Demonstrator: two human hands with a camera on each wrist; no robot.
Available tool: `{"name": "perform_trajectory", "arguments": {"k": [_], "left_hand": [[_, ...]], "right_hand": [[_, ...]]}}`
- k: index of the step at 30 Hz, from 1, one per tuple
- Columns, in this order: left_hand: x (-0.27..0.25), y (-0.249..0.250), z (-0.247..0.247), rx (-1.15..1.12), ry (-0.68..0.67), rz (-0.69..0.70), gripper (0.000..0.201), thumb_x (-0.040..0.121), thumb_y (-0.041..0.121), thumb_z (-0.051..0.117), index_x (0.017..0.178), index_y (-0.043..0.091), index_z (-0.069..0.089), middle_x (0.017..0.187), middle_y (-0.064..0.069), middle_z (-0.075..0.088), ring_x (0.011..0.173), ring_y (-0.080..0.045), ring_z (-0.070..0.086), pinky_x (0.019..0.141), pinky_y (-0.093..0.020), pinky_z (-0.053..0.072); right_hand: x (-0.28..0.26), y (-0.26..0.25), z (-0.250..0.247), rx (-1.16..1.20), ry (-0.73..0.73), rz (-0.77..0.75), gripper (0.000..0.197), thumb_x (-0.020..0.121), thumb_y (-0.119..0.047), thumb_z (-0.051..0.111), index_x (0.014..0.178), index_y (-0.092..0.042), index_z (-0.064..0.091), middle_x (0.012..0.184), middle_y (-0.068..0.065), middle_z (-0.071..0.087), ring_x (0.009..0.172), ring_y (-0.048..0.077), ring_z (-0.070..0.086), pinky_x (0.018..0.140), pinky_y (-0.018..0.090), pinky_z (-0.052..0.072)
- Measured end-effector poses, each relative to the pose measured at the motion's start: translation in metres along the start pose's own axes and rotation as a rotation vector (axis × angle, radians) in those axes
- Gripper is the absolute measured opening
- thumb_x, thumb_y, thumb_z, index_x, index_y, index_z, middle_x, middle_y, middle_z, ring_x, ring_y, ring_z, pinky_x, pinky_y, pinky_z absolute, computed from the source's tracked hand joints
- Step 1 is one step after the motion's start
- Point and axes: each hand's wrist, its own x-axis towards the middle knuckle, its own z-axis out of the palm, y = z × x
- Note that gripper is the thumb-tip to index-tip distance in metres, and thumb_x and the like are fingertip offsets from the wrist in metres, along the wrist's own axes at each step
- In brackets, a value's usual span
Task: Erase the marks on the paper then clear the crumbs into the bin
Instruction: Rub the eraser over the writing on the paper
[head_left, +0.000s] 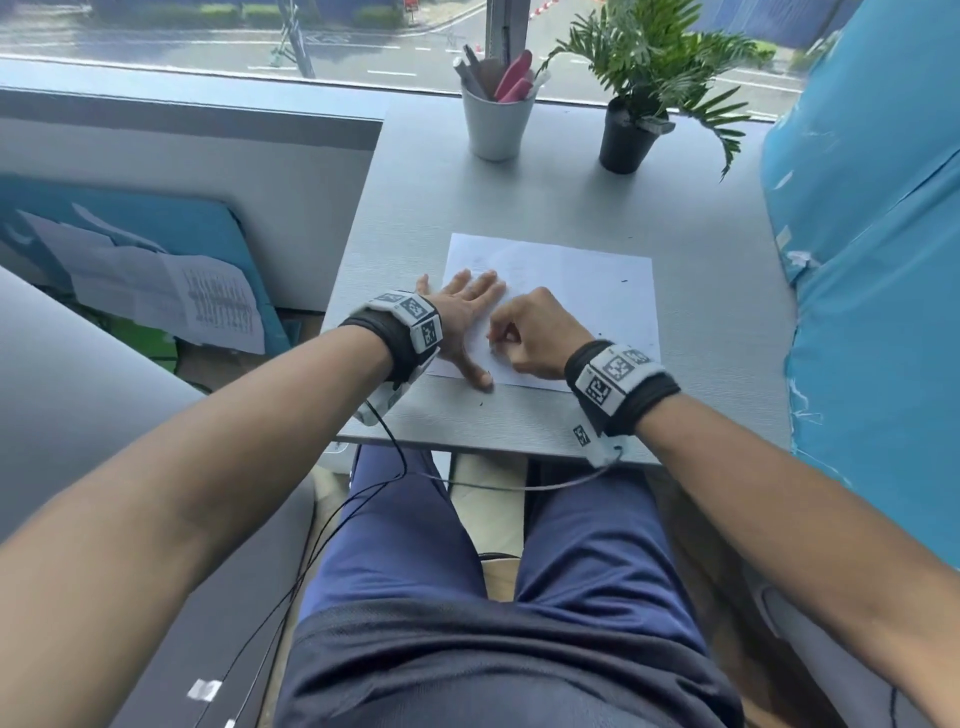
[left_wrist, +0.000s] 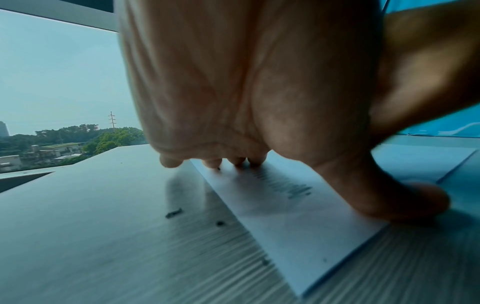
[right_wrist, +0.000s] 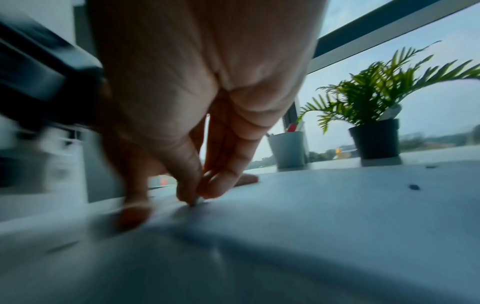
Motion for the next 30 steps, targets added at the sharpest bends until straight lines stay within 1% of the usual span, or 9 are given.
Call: {"name": "perform_trajectory", "arguments": {"k": [2, 6, 10, 14, 17, 20, 23, 25, 30], "left_hand": [[0.001, -0.003, 0.0, 0.006, -0.007, -0.005, 0.149, 0.051, 0.081, 0.073, 0.151, 0.028, -0.024, 0.158, 0.008, -0.029, 0.147, -0.021, -0.022, 0.113, -0.067, -0.008], [0.001, -0.001, 0.001, 0.003, -0.019, 0.002, 0.149, 0.051, 0.081, 0.072, 0.151, 0.028, -0.025, 0.158, 0.009, -0.029, 0.147, -0.021, -0.023, 0.112, -0.067, -0.009], [0.001, -0.006, 0.001, -0.011, -0.004, 0.021, 0.147, 0.052, 0.081, 0.072, 0.151, 0.03, -0.024, 0.158, 0.01, -0.029, 0.146, -0.019, -0.024, 0.112, -0.066, -0.011], [0.004, -0.012, 0.005, -0.024, -0.006, 0.061, 0.142, 0.053, 0.084, 0.068, 0.15, 0.035, -0.023, 0.157, 0.013, -0.03, 0.144, -0.015, -0.026, 0.111, -0.063, -0.013], [0.006, -0.015, 0.003, -0.004, -0.001, 0.071, 0.117, 0.072, 0.082, 0.053, 0.151, 0.036, -0.021, 0.158, 0.011, -0.029, 0.147, -0.017, -0.022, 0.111, -0.064, -0.01], [0.001, -0.014, -0.001, 0.021, 0.041, 0.027, 0.089, 0.093, 0.064, 0.043, 0.154, 0.033, -0.013, 0.161, 0.006, -0.021, 0.15, -0.02, -0.013, 0.113, -0.064, -0.008], [-0.011, -0.009, 0.0, 0.056, 0.152, -0.055, 0.072, 0.102, 0.045, 0.036, 0.157, 0.02, -0.005, 0.163, -0.001, -0.012, 0.15, -0.019, -0.008, 0.115, -0.062, -0.009], [-0.023, 0.0, 0.007, 0.105, 0.259, -0.022, 0.066, 0.104, 0.041, 0.031, 0.157, 0.017, 0.0, 0.164, -0.002, -0.007, 0.15, -0.018, -0.009, 0.116, -0.062, -0.008], [-0.053, 0.02, 0.052, 0.308, 0.268, 0.264, 0.069, 0.092, 0.072, 0.013, 0.153, 0.043, -0.003, 0.161, 0.006, -0.02, 0.147, -0.022, -0.023, 0.112, -0.06, -0.02]], "right_hand": [[-0.016, -0.002, 0.008, 0.022, -0.064, -0.027, 0.006, 0.075, -0.006, 0.071, 0.073, -0.011, 0.074, 0.068, -0.001, 0.066, 0.058, 0.008, 0.056, 0.056, 0.018, 0.043], [-0.01, 0.002, -0.005, 0.112, -0.095, 0.006, 0.008, 0.075, -0.007, 0.075, 0.078, -0.014, 0.077, 0.065, -0.013, 0.064, 0.057, -0.006, 0.058, 0.057, 0.006, 0.043], [0.009, 0.022, -0.033, 0.191, 0.12, 0.161, 0.008, 0.076, -0.015, 0.078, 0.083, -0.013, 0.076, 0.074, -0.001, 0.072, 0.061, 0.007, 0.065, 0.058, 0.01, 0.048], [0.005, 0.055, -0.039, 0.045, 0.015, 0.377, 0.008, 0.078, -0.015, 0.073, 0.086, -0.013, 0.075, 0.085, 0.0, 0.069, 0.078, 0.012, 0.063, 0.071, 0.018, 0.048], [-0.002, 0.063, -0.032, 0.086, -0.047, 0.419, 0.008, 0.082, -0.018, 0.067, 0.089, -0.016, 0.07, 0.088, 0.002, 0.067, 0.085, 0.017, 0.062, 0.074, 0.023, 0.045], [-0.003, 0.062, -0.031, 0.079, -0.071, 0.388, 0.007, 0.084, -0.016, 0.062, 0.09, -0.017, 0.067, 0.091, 0.001, 0.065, 0.088, 0.018, 0.06, 0.076, 0.022, 0.042], [-0.003, 0.062, -0.033, 0.062, -0.071, 0.368, 0.007, 0.084, -0.015, 0.061, 0.089, -0.017, 0.066, 0.091, 0.001, 0.062, 0.088, 0.018, 0.057, 0.077, 0.022, 0.041], [-0.003, 0.063, -0.031, 0.06, -0.067, 0.362, 0.007, 0.084, -0.015, 0.06, 0.088, -0.016, 0.065, 0.091, 0.001, 0.062, 0.088, 0.018, 0.057, 0.077, 0.023, 0.042], [-0.005, 0.064, -0.029, 0.06, -0.051, 0.346, 0.007, 0.084, -0.014, 0.06, 0.089, -0.015, 0.065, 0.09, 0.001, 0.061, 0.088, 0.019, 0.055, 0.078, 0.024, 0.043]]}}
